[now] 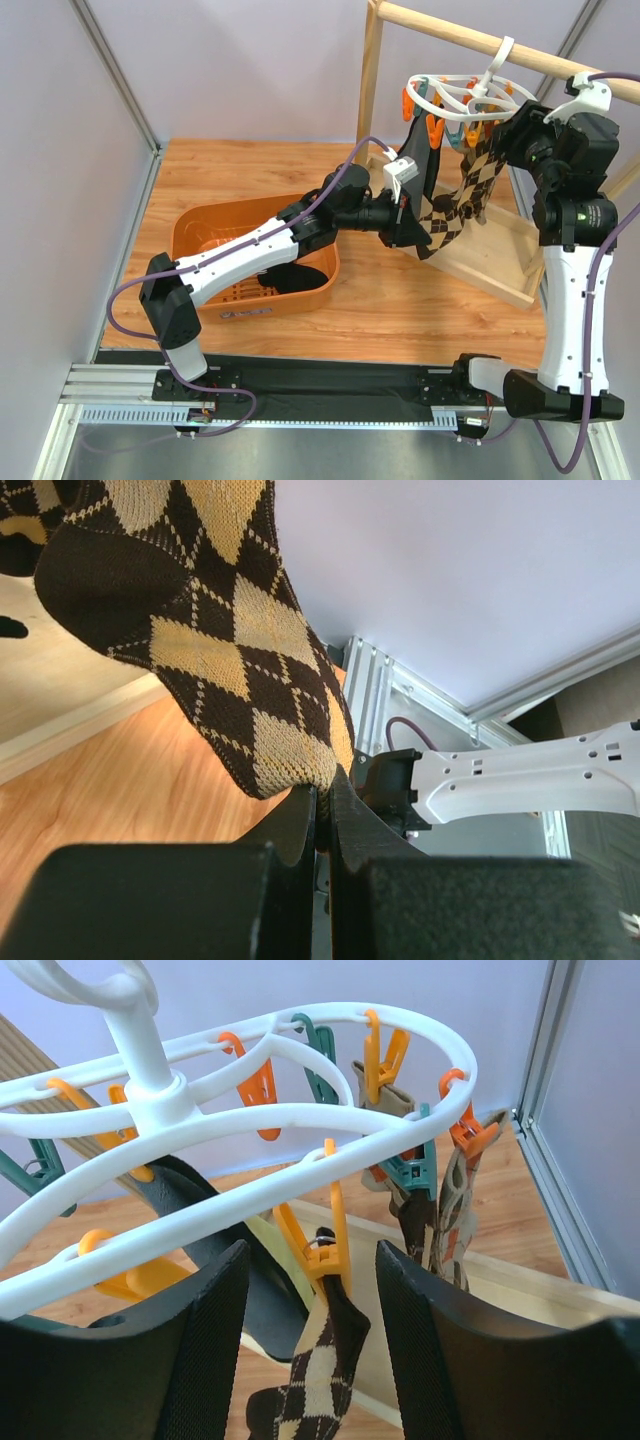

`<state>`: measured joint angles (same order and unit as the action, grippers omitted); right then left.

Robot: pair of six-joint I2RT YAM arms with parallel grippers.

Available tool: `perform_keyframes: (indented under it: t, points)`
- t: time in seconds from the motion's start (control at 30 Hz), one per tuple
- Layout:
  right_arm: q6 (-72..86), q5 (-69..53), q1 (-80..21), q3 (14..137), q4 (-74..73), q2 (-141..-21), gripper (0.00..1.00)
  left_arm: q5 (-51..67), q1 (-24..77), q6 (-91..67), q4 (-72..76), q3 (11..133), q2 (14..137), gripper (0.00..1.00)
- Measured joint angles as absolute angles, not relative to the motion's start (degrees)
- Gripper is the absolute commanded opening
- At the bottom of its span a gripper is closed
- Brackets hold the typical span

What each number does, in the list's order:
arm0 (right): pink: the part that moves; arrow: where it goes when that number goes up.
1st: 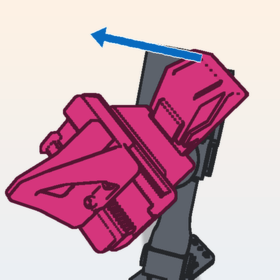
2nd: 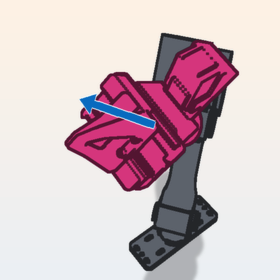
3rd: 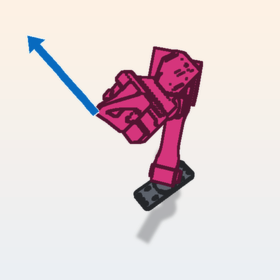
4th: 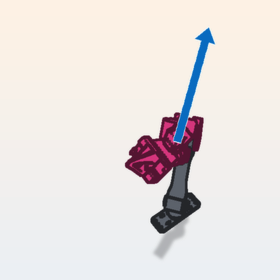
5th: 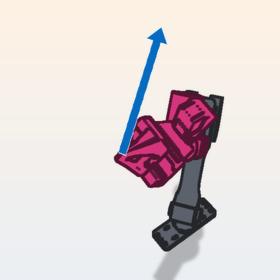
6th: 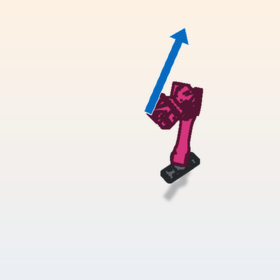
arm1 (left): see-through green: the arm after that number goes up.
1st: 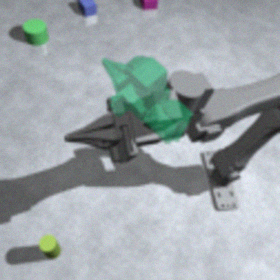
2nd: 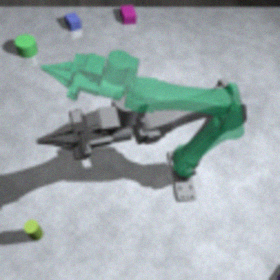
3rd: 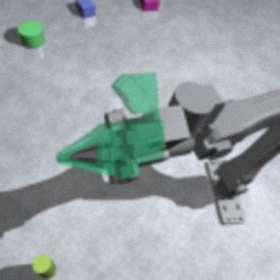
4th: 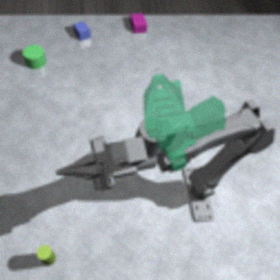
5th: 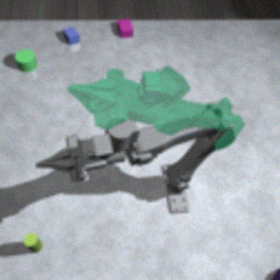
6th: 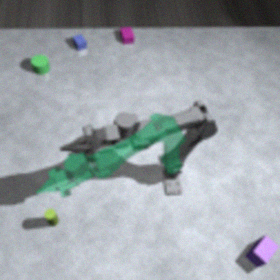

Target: Remove the socks clipped to the hanger

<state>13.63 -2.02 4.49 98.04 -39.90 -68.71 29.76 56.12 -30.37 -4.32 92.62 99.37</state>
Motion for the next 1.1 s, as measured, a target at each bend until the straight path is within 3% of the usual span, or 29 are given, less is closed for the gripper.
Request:
perform_keyframes:
  t: [0.83, 0.93, 1.1]
  points:
    - [12.4, -2.3, 4.5, 94.8, -33.4, -70.6, 0.46, 30.2, 56.1, -31.2, -3.6, 92.3, 99.0, 0.00]
    - [12.4, -2.5, 4.5, 94.8, -33.0, -70.6, 0.40, 30.3, 56.1, -31.3, -3.6, 92.3, 99.0, 0.00]
    - [12.5, -2.5, 4.4, 94.5, -32.2, -70.6, 0.21, 30.6, 56.1, -31.6, -3.6, 92.3, 99.0, 0.00]
